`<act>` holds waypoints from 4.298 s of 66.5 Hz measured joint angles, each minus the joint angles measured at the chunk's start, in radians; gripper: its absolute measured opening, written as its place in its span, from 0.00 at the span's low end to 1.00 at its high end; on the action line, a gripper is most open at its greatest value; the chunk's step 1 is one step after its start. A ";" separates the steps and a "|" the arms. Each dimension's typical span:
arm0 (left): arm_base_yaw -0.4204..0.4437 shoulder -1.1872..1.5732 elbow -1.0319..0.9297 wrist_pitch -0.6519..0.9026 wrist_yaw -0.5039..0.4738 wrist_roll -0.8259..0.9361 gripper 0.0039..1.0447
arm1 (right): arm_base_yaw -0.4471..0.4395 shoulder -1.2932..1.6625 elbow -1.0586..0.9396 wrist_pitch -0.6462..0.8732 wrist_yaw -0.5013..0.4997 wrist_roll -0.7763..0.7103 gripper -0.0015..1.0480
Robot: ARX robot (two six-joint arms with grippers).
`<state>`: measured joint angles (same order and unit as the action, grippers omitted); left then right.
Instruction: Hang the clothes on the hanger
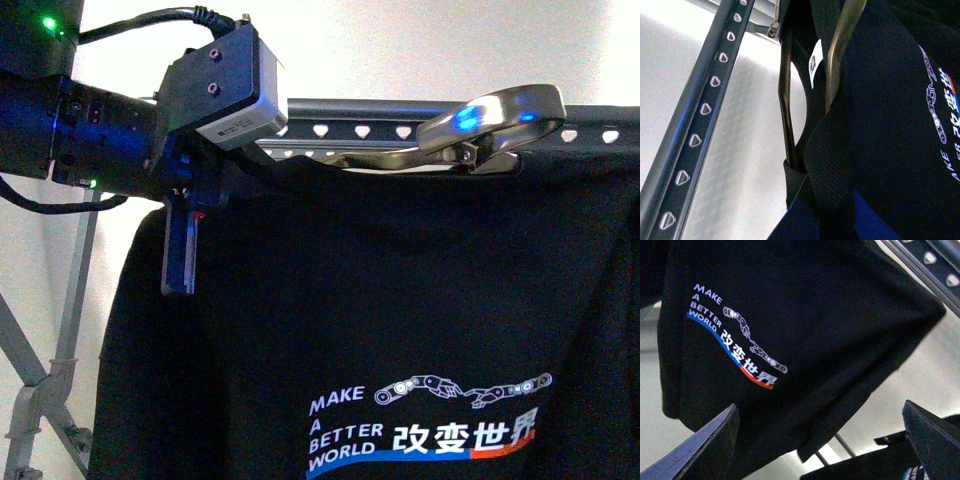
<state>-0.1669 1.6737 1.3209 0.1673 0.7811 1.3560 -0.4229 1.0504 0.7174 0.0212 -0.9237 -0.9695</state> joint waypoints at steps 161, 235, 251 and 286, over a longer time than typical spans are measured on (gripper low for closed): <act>-0.034 -0.006 -0.142 0.491 -0.403 -0.336 0.94 | -0.034 0.324 0.486 -0.451 0.204 0.058 0.03; 0.024 -0.544 -0.903 0.530 -0.916 -1.384 0.43 | 0.101 0.622 0.906 -0.399 0.759 0.037 0.03; 0.070 -0.684 -1.059 0.554 -0.873 -1.369 0.02 | 0.156 0.737 1.006 -0.460 0.935 -0.024 0.03; 0.164 -0.986 -1.243 0.437 -0.782 -1.362 0.03 | 0.223 0.746 0.912 -0.250 0.982 -0.111 0.41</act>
<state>-0.0025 0.6872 0.0780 0.6044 -0.0006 -0.0059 -0.1997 1.7962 1.6299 -0.2291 0.0586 -1.0805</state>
